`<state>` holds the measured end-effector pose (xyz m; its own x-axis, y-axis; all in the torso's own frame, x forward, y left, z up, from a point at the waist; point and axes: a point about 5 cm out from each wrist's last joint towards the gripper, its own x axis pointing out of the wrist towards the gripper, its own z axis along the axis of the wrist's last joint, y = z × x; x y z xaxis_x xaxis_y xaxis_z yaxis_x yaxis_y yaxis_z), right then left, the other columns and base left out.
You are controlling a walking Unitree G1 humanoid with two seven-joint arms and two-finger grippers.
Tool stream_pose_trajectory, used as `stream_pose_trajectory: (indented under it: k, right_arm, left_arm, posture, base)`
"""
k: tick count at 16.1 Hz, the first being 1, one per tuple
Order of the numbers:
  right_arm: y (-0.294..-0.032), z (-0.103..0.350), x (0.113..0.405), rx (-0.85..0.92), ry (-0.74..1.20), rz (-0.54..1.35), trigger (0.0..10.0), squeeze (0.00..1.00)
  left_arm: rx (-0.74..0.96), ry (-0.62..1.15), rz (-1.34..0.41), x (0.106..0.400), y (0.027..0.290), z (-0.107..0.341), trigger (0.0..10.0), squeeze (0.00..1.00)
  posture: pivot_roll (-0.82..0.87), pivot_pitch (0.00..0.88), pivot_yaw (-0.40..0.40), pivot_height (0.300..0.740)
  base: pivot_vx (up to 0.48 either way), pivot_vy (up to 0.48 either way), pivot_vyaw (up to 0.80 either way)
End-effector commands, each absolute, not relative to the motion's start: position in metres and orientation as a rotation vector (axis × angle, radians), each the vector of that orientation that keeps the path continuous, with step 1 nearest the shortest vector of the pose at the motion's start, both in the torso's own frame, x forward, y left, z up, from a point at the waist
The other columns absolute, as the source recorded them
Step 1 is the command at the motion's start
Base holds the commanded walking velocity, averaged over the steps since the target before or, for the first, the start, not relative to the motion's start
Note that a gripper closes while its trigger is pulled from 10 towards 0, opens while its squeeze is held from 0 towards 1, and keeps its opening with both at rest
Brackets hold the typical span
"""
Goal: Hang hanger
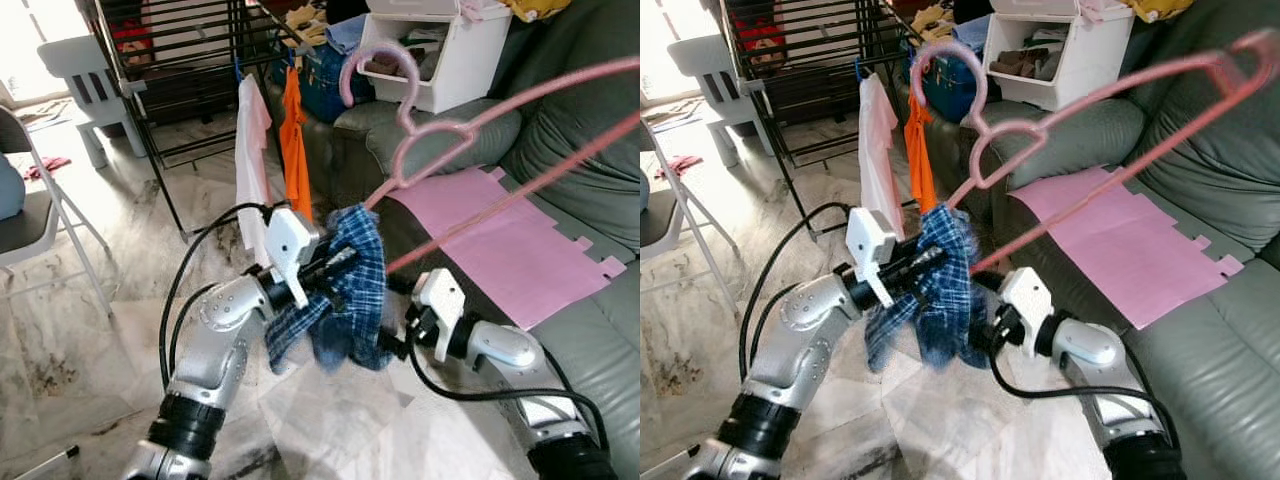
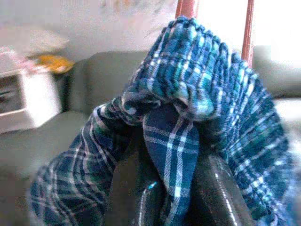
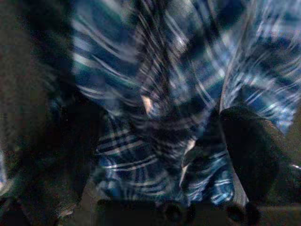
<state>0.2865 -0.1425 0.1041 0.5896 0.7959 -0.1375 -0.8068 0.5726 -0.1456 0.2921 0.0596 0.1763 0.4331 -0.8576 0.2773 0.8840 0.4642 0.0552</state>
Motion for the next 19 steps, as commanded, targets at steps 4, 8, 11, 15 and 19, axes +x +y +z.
stream_pose_trajectory:
  k: [4,8,11,15,19]
  right_arm:
    - [-0.156,0.111,0.303,-0.285,0.004,0.78,10.0,0.0]
    - [-0.173,0.094,0.31,-0.394,0.084,0.659,10.0,0.0]
    - [-0.189,0.059,0.301,-0.358,0.303,0.599,8.5,0.0]
    - [-0.218,0.047,0.295,-0.263,0.39,0.445,0.0,0.0]
    - [-0.267,0.079,0.309,-0.133,0.278,0.131,0.0,0.0]
  left_arm:
    - [-0.174,-0.306,-1.23,0.275,0.065,0.2,0.0,0.0]
    - [-0.157,-0.343,-1.306,0.269,0.076,0.234,0.0,0.0]
    - [-0.203,-0.421,-1.3,0.273,0.083,0.262,0.0,0.0]
    - [-0.219,-0.419,-1.224,0.284,0.1,0.265,0.0,0.0]
    - [-0.174,-0.34,-1.146,0.295,0.116,0.242,0.0,0.0]
  posture:
    - [-0.12,0.0,0.044,0.74]
    - [-0.12,0.0,0.037,0.74]
    - [-0.11,0.0,0.033,0.74]
    - [-0.11,0.0,0.03,0.74]
    - [-0.12,0.0,0.027,0.74]
  base:
    - [0.0,0.0,0.0]
    - [0.0,0.0,0.0]
    - [0.0,0.0,0.0]
    - [0.0,0.0,0.0]
    - [0.0,0.0,0.0]
